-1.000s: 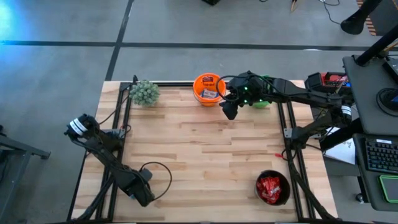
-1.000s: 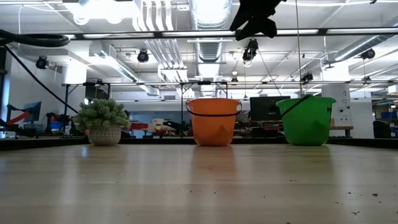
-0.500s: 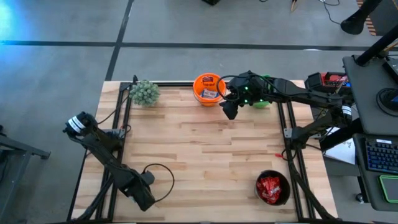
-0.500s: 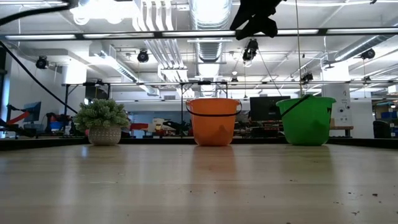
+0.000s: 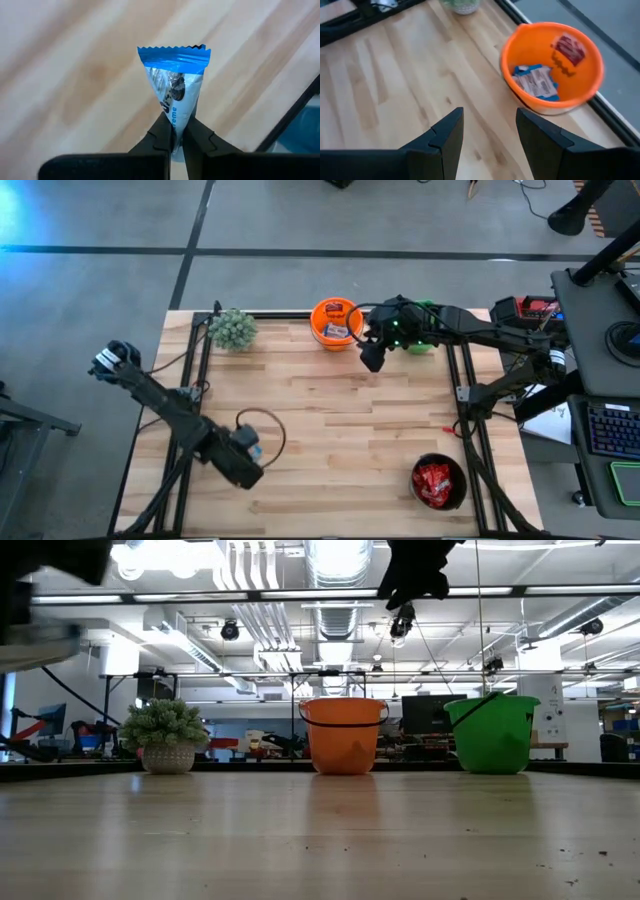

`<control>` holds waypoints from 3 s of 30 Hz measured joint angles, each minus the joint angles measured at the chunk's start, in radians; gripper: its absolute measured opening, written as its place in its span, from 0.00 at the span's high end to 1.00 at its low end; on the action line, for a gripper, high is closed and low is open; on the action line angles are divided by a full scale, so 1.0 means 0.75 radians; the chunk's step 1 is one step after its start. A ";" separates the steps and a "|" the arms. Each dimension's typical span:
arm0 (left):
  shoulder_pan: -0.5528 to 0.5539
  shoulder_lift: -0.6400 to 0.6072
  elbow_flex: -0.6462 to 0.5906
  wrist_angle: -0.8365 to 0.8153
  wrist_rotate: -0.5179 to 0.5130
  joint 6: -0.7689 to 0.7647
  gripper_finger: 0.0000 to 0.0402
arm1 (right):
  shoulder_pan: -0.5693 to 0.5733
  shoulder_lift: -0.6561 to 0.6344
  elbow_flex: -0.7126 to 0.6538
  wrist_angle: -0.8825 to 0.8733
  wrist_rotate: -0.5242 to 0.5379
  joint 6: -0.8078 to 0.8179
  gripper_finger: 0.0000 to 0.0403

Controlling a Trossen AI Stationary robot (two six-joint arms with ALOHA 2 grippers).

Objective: Organize candy in baskets
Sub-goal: Put the white chocolate into the orange bucket

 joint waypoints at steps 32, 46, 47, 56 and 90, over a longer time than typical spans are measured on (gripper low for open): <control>0.941 -0.324 0.000 0.883 -0.284 1.439 1.00 | -0.090 0.141 -0.001 0.623 -0.717 -0.192 0.52; 1.064 -0.300 0.001 1.045 -0.117 1.516 1.00 | -0.077 0.269 -0.001 0.930 -0.799 -0.153 0.51; 1.064 -0.288 0.001 1.059 -0.101 1.523 1.00 | -0.077 0.279 -0.001 0.938 -0.799 -0.154 0.51; 1.067 -0.230 0.001 1.117 -0.075 1.534 1.00 | -0.077 0.322 -0.001 0.984 -0.799 -0.168 0.52; 1.081 -0.209 0.283 0.873 -0.156 1.609 0.63 | -0.250 0.249 -0.001 0.864 -0.799 -0.258 0.97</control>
